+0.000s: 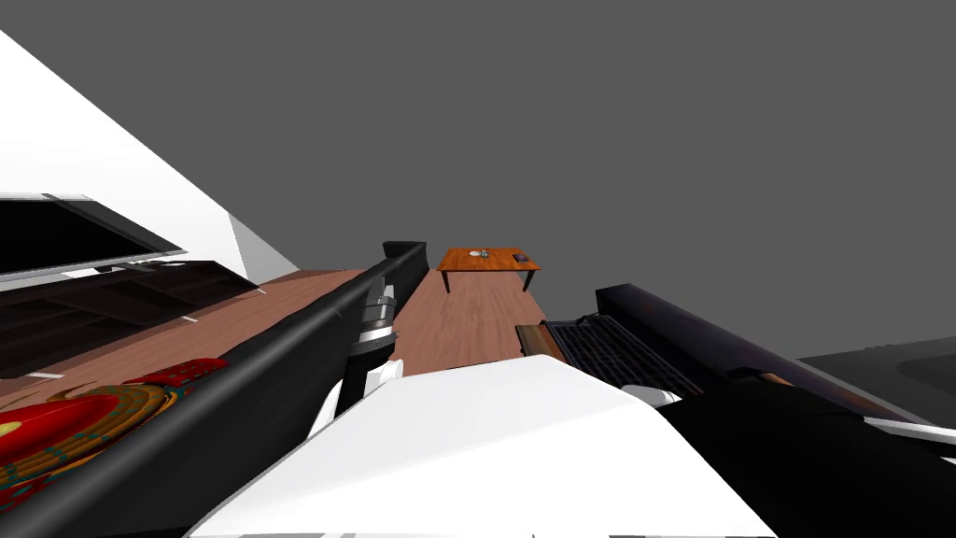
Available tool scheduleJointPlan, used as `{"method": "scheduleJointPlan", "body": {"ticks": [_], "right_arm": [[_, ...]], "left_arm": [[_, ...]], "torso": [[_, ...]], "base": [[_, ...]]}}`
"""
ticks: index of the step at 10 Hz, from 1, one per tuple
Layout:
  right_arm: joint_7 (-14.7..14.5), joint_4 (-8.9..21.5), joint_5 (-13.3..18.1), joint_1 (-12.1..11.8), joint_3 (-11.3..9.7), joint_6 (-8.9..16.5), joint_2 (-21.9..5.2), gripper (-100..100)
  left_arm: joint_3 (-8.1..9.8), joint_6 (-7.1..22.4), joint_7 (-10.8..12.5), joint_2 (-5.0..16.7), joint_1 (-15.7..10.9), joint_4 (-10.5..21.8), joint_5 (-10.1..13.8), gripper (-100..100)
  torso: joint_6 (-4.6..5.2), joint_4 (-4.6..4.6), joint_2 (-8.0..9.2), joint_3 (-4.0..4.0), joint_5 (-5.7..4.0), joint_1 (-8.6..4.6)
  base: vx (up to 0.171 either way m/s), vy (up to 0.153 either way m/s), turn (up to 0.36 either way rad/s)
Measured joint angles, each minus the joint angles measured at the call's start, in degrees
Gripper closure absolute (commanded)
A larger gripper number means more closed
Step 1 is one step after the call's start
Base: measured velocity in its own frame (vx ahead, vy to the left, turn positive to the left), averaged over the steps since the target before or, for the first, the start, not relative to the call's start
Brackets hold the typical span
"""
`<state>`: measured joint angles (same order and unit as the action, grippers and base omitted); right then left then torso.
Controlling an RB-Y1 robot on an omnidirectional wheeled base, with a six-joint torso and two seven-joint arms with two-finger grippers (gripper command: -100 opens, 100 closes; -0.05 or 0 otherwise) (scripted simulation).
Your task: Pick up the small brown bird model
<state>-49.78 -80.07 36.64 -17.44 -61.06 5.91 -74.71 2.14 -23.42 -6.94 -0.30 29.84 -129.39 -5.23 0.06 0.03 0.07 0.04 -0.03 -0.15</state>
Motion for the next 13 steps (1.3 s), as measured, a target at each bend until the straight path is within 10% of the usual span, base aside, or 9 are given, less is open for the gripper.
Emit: {"method": "scheduleJointPlan", "body": {"ticks": [1, 2, 13], "right_arm": [[0.0, 0.0, -0.1, 0.1, -0.2, 0.3, -0.1, 0], [0.0, 0.0, -0.1, 0.1, -0.2, 0.3, -0.1, -100], [1.6, 17.1, 4.5, 5.1, 7.1, -10.6, 7.4, -100]], "left_arm": [[0.00, 0.0, 0.0, 0.0, 0.0, 0.0, 0.0, 0], [0.00, 0.0, 0.0, 0.0, 0.0, 0.0, 0.0, 0], [-0.01, 0.0, 0.0, 0.0, 0.0, 0.0, 0.0, 0]], "torso": [[0.01, -0.01, -0.03, -0.01, 0.00, 0.08], [0.01, -0.01, -0.05, -0.03, 0.02, 0.16], [-0.09, 0.04, 0.03, 0.03, 0.02, 0.26]], "base": [[0.000, 0.000, 0.000], [-0.071, 0.027, 0.172], [-0.061, 0.020, 0.090]]}}
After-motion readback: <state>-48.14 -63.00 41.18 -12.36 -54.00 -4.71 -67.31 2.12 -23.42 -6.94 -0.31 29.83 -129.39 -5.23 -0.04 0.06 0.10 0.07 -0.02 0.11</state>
